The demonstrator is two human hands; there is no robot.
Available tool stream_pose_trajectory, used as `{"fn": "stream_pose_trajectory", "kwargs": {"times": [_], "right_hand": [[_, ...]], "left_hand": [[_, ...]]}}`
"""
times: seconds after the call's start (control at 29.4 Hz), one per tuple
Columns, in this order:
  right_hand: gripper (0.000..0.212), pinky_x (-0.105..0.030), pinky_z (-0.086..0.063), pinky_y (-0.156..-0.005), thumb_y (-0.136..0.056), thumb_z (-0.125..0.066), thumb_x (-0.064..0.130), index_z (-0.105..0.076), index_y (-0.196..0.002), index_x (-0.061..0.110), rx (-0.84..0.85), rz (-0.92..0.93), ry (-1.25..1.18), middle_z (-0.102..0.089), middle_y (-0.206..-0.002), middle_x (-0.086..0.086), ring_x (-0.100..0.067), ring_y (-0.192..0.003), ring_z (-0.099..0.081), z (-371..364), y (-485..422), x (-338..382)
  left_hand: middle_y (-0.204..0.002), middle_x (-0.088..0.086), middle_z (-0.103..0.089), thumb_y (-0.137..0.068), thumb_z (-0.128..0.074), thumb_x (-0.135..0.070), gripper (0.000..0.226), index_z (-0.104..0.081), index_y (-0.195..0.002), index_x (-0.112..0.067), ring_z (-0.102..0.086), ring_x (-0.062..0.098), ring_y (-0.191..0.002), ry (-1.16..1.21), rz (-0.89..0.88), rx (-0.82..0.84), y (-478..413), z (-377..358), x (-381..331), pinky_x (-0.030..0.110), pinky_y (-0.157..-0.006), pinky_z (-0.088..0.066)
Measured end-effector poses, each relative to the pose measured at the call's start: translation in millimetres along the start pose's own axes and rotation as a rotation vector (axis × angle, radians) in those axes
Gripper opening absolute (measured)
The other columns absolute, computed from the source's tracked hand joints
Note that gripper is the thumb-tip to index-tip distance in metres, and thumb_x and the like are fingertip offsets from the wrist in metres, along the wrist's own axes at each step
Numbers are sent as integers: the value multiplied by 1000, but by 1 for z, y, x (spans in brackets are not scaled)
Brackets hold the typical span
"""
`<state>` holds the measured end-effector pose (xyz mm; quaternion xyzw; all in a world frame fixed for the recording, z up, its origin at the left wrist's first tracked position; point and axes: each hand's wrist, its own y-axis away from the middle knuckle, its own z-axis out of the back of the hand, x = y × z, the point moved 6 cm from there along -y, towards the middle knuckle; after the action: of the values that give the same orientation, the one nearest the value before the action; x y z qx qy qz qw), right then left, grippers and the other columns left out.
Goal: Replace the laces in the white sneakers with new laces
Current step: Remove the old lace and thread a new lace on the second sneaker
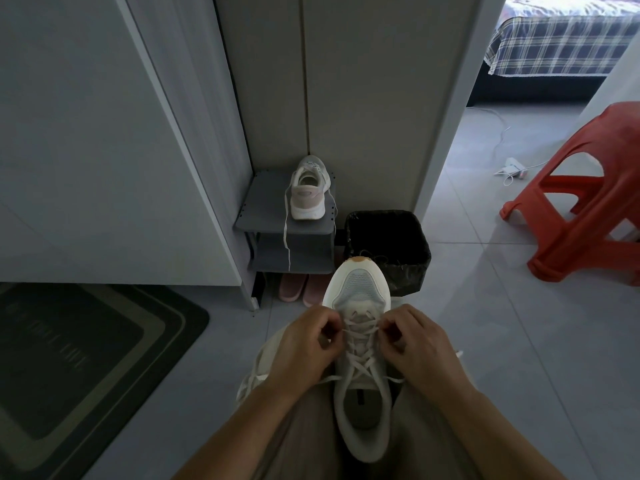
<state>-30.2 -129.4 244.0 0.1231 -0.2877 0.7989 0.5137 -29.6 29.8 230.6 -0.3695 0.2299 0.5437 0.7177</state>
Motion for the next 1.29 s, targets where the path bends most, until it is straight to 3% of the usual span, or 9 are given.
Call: {"fn": "stream_pose_trajectory", "kwargs": {"times": [0.2, 0.34, 0.51, 0.61, 0.82, 0.95, 1.02, 1.12, 1.29], "right_hand": [[28, -12, -44, -71, -86, -48, 35, -69, -81, 17, -13, 162, 39, -62, -84, 4, -3, -80, -51, 2, 7, 5], [27, -12, -43, -58, -84, -46, 34, -64, -73, 17, -70, 165, 138, -61, -74, 4, -5, -70, -49, 2, 6, 10], [13, -7, -33, -52, -76, -45, 35, -49, -74, 23, -120, 40, 114, -55, -67, 7, 1, -57, -37, 7, 11, 8], [10, -3, -30, -55, -76, -46, 35, -40, -80, 29, -101, 100, 84, -56, -69, 9, -1, -65, -37, 8, 12, 13], [16, 0, -28, -54, -82, -67, 26, -59, -96, 26, 112, 5, 56, -55, -87, 16, 8, -63, -39, -1, 13, 2], [16, 3, -27, -46, -74, -69, 24, -58, -86, 26, 53, 7, 38, -61, -77, 12, 3, -54, -37, -2, 15, 6], [9, 6, -35, -57, -79, -63, 30, -59, -86, 26, 33, -3, -21, -55, -79, 17, 3, -66, -44, -1, 18, 4], [13, 9, -31, -75, -78, -63, 27, -69, -87, 21, 13, 35, -81, -53, -87, 19, 21, -88, -46, 1, 25, 2], [18, -11, -38, -66, -77, -50, 32, -58, -72, 17, -70, 134, 64, -57, -69, 6, -5, -70, -42, 3, 24, 19]], "left_hand": [[-87, -10, -62, -85, -53, -23, 15, -66, -87, -15, -50, -7, -83, -111, -160, 73, 15, 2, -15, -6, -74, -30], [-79, -10, -60, -81, -54, -23, 12, -63, -80, -15, -51, 1, -68, -188, -219, 82, 10, -1, -21, -1, -64, -31], [-74, -22, -53, -76, -64, -15, 3, -61, -77, -16, -55, -7, -74, 50, -34, -67, 20, 6, -15, 0, -61, -38], [-74, -16, -59, -75, -67, 0, 20, -60, -76, -18, -58, -2, -79, 125, 30, -96, 22, 6, -14, 3, -63, -42], [-78, -16, -58, -80, -67, -8, 9, -63, -83, -16, -56, -6, -82, 146, 50, -38, 25, 2, -7, 3, -70, -39], [-80, -19, -58, -83, -64, -11, 14, -61, -83, -24, -56, -5, -82, 162, 68, -59, 24, -2, -4, 4, -69, -40], [-80, -18, -61, -83, -65, -8, 24, -58, -81, -32, -58, -5, -82, 194, 103, -50, 27, -1, -2, 5, -70, -42], [-93, -17, -65, -81, -60, -29, 7, -63, -87, -30, -61, -1, -87, 254, 75, 59, 35, -5, -2, 10, -77, -46], [-87, -11, -56, -83, -52, -27, 5, -50, -86, -30, -57, 3, -74, 110, -50, 18, 40, -6, -10, 24, -65, -51]]}}
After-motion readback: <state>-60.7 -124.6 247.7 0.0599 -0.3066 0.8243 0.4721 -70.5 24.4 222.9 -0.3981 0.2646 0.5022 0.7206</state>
